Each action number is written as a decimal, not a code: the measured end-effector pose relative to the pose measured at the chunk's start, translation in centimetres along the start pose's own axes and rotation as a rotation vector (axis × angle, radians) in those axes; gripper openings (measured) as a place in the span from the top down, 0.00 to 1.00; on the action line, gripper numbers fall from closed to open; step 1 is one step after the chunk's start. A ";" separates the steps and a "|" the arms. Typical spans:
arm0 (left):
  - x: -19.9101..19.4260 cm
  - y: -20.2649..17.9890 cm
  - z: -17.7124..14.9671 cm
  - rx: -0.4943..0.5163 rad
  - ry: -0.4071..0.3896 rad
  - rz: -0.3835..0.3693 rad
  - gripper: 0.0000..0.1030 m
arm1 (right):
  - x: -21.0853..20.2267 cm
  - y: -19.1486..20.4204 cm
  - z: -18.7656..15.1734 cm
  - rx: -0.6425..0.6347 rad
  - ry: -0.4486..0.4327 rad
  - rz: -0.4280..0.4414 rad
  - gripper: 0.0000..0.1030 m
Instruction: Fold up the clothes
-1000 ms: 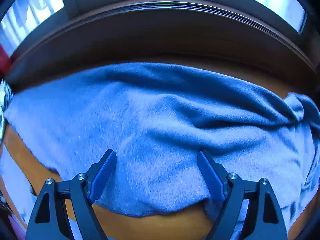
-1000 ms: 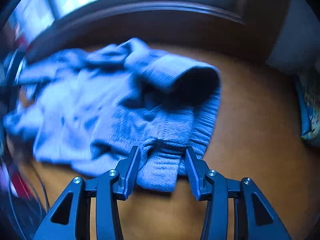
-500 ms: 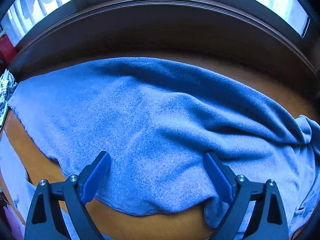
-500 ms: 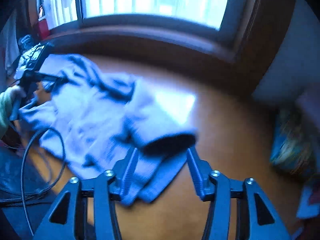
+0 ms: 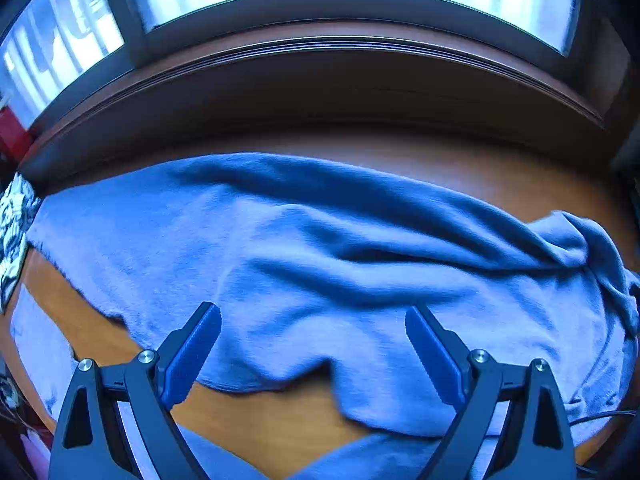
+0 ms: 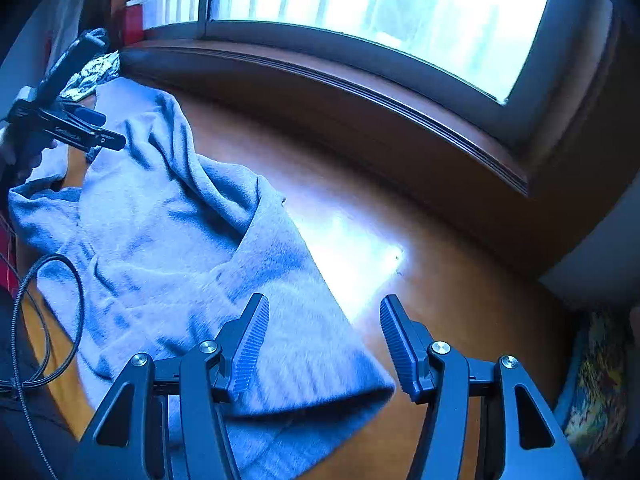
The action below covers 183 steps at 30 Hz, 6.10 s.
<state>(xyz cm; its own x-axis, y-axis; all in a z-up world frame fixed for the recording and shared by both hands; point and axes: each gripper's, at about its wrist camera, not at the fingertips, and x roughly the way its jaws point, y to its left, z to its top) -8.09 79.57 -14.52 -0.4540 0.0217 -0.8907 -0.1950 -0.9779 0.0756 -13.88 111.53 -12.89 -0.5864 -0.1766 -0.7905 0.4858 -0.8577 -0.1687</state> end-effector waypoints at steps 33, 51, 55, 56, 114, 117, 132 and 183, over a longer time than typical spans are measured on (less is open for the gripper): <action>-0.9 -6.4 7.1 0.186 -0.063 -0.013 0.08 | 0.0 -9.7 1.1 0.446 -0.083 -0.067 0.67; -1.8 -6.4 -0.9 0.181 0.080 -0.090 0.08 | 11.5 -5.2 9.3 0.468 0.056 0.202 0.74; -2.6 -5.2 0.5 0.148 0.038 -0.102 0.08 | 9.7 -6.5 8.4 0.510 0.025 0.241 0.74; -2.6 -4.9 1.2 0.143 0.025 -0.097 0.08 | 9.1 -6.0 8.1 0.483 0.027 0.260 0.74; -7.5 6.0 -13.6 0.149 -0.066 -0.149 0.04 | -7.1 5.9 -10.3 0.666 0.034 -0.066 0.50; -6.8 5.9 -13.4 0.161 -0.093 -0.101 0.04 | -6.7 6.4 -9.8 0.628 0.039 -0.076 0.50; -4.1 7.7 -12.7 0.015 -0.053 -0.036 0.05 | -6.2 6.1 -9.8 0.566 0.002 -0.115 0.50; -2.9 9.1 1.1 -0.147 -0.015 -0.028 0.45 | -5.6 -8.9 -0.9 0.713 -0.166 0.029 0.58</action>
<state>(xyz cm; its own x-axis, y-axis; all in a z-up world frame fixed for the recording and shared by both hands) -9.48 70.80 -10.78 -0.4632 0.0514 -0.8847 -0.0791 -0.9967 -0.0165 -14.32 120.63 -7.52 -0.6974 -0.2266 -0.6799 -0.0044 -0.9473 0.3202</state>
